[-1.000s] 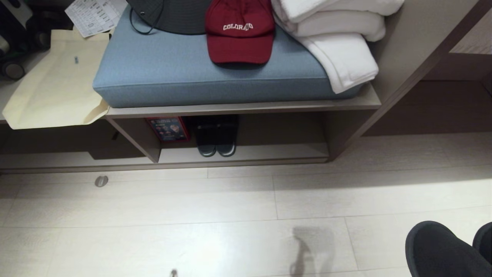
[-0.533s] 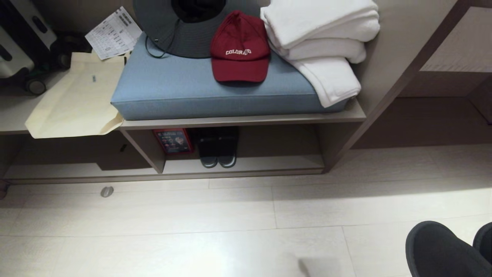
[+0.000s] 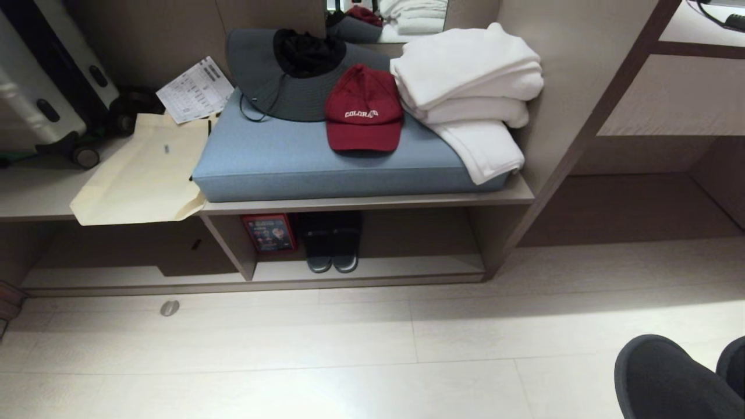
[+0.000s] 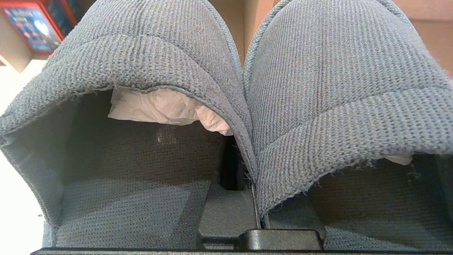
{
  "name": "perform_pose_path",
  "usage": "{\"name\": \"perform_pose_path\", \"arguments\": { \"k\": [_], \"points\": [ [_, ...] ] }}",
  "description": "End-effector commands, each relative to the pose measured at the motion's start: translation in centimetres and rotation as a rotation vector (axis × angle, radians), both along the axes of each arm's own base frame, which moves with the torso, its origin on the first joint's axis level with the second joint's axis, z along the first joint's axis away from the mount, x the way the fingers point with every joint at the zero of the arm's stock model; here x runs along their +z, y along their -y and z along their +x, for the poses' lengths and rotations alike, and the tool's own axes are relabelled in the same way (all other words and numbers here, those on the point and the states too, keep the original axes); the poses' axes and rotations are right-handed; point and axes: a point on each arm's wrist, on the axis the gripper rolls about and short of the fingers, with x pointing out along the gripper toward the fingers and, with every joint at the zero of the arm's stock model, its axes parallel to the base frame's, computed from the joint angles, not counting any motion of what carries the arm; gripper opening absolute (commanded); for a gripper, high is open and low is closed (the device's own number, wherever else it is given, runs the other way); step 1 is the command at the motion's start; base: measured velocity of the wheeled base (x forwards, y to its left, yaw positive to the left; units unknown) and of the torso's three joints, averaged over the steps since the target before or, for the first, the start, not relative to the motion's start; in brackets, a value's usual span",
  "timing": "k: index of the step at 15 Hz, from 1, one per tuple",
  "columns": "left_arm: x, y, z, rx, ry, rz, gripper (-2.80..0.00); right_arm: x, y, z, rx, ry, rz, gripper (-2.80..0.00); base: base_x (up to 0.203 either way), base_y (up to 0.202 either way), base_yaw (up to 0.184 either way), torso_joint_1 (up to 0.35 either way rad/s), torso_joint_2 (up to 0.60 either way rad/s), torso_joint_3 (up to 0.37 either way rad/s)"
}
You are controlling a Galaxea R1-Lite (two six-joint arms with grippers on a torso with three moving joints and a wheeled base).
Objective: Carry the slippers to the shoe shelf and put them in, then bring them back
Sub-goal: Place the slippers on the floor
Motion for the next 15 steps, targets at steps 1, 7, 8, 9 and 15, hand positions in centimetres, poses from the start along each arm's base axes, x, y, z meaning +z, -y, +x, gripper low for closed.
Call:
{"name": "perform_pose_path", "arguments": {
  "k": [1, 7, 8, 9, 15],
  "points": [
    [0.0, 0.0, 0.01, 0.001, -0.001, 0.0, -2.8, -0.03, 0.0, 0.02, 0.001, -0.002, -0.001, -2.8, 0.0, 0.0, 0.0, 0.006, 0.0, 0.203],
    [0.0, 0.0, 0.01, 0.0, -0.001, 0.0, -2.8, -0.03, 0.0, 0.02, 0.001, -0.002, -0.001, -2.8, 0.0, 0.0, 0.0, 0.003, 0.0, 0.202],
    [0.01, 0.0, 0.01, 0.0, -0.002, 0.0, -2.8, -0.03, 0.0, 0.02, 0.001, -0.002, -0.001, -2.8, 0.0, 0.0, 0.0, 0.002, 0.0, 0.2],
    [0.0, 0.0, 0.01, 0.0, -0.001, 0.0, -2.8, -0.03, 0.0, 0.02, 0.001, -0.002, -0.001, -2.8, 0.0, 0.0, 0.0, 0.003, 0.0, 0.202],
    [0.0, 0.0, 0.01, 0.0, -0.001, -0.002, -2.8, -0.03, 0.0, 0.02, 0.001, -0.002, -0.001, -2.8, 0.0, 0.0, 0.0, 0.003, 0.0, 0.204]
  ]
}}
